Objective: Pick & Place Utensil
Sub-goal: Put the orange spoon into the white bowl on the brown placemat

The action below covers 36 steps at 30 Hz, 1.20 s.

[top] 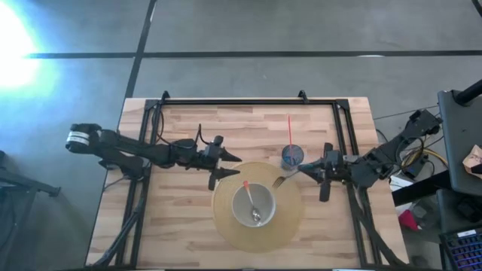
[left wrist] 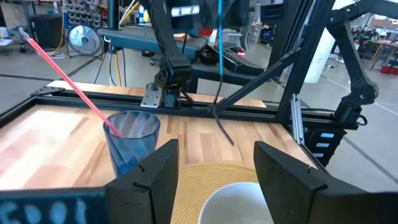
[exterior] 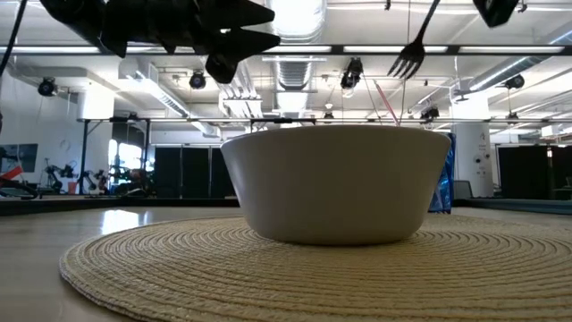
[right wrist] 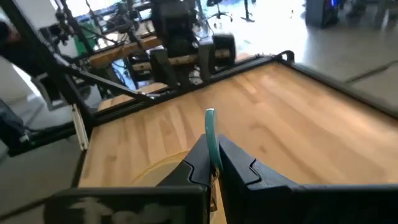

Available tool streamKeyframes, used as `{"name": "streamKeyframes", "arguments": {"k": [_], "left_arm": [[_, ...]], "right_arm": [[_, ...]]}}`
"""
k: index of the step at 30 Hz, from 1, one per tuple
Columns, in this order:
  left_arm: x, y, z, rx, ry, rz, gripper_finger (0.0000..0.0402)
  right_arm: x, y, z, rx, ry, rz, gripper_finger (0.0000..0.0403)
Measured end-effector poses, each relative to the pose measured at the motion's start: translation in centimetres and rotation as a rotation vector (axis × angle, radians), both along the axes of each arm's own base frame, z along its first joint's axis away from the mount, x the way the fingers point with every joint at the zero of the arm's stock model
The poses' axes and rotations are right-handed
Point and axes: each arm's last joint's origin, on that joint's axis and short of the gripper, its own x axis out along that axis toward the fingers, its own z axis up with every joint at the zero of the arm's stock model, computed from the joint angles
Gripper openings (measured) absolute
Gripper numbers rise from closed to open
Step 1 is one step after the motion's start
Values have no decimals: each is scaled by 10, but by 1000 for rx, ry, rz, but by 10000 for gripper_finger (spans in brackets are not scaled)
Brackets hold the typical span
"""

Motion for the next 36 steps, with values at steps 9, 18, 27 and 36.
{"name": "streamKeyframes", "arguments": {"k": [9,18,27,36], "left_arm": [[-2,0,-3,16,42,2,200],[-2,0,-7,27,87,1,200],[-3,0,-10,44,109,-1,200],[-3,0,-11,48,120,-1,200]], "right_arm": [[2,2,-41,224,-161,14,8],[1,1,-79,416,-248,-19,8],[24,17,-96,447,-193,-83,8],[51,37,-111,420,-121,-131,8]]}}
